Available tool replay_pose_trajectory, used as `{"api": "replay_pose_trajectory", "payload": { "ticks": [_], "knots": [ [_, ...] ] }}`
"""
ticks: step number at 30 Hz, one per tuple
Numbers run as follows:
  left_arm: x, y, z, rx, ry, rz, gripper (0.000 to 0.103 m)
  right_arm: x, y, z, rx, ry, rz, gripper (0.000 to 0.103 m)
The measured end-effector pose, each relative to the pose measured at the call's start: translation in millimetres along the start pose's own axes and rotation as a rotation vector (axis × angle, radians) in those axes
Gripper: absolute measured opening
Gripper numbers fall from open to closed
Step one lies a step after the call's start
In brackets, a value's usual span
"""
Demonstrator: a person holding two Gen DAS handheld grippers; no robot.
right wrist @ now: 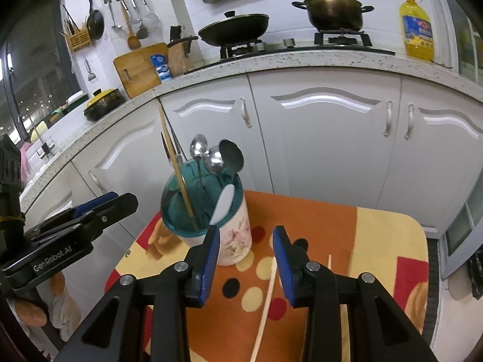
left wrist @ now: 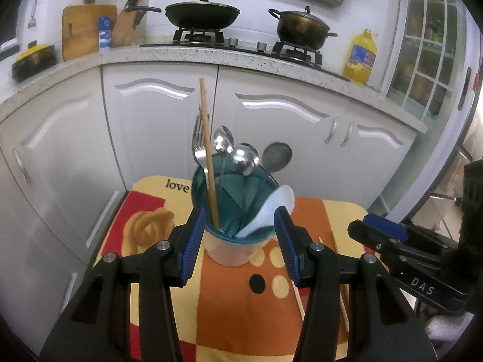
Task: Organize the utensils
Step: 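Pull both tools back from the holder toward the rug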
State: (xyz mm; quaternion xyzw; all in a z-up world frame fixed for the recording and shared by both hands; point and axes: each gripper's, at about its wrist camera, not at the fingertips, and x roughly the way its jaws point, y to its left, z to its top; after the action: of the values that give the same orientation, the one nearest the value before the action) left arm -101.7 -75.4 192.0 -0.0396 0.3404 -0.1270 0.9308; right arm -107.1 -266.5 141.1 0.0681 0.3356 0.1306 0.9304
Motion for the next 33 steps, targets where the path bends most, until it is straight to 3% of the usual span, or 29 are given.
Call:
{"api": "replay_pose_trajectory", "payload": {
  "ticks": [14,22,29,33],
  "knots": [
    [13,-22,-21,0.04,0.066,-0.04,0.047,-7,-36,-21,0.067,0.029,-0.045,0.037],
    [38,-36,-46,0.065,0.159,-0.071,0.047,6,-71,-51,0.112,0.102,-0.068,0.037],
    [66,-45,-68,0.074,0.25,-0.084,0.047,36,-78,-76,0.097,0.208,-0.018,0.022],
    [73,-46,-74,0.082,0.27,-0.074,0.047,61,-73,-78,0.061,0.259,-0.015,0.02]
  ]
}}
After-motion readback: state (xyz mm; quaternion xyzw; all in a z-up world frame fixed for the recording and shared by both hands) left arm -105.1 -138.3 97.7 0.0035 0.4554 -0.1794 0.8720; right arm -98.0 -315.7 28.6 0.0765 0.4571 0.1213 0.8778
